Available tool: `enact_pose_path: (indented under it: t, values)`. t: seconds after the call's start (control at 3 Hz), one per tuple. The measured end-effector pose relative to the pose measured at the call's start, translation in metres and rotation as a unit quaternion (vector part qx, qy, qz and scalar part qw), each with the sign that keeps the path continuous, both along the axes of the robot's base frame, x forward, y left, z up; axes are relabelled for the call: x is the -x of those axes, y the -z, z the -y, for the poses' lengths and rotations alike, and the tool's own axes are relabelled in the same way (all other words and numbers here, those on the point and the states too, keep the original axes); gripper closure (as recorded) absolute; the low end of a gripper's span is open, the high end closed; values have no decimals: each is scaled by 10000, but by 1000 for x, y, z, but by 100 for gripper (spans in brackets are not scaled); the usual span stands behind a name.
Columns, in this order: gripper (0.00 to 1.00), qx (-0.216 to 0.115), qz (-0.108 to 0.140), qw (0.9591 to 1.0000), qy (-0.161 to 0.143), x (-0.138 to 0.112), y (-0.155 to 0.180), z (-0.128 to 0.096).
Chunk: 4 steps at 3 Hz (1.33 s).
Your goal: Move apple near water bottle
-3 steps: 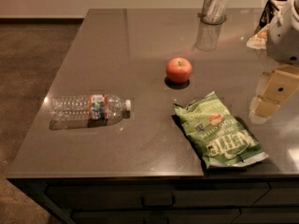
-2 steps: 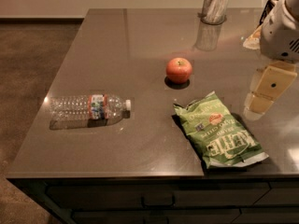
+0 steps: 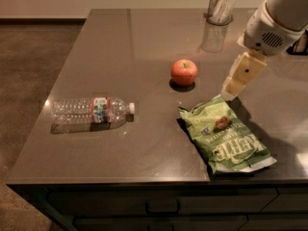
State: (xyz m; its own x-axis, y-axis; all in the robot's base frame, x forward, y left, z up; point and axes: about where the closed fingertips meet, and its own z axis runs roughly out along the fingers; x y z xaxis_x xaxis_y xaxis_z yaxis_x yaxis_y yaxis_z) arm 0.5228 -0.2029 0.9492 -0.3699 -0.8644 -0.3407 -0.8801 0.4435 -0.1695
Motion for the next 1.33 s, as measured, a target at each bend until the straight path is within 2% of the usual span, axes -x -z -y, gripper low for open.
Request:
enact_pose_path:
  t: [0.67, 1.0, 1.33]
  values:
    - [0, -562, 96, 9983, 68, -68, 34, -46]
    - [0, -666, 39, 9978, 17, -92, 54, -69]
    - [15, -702, -81, 9975, -17, -109, 69, -82]
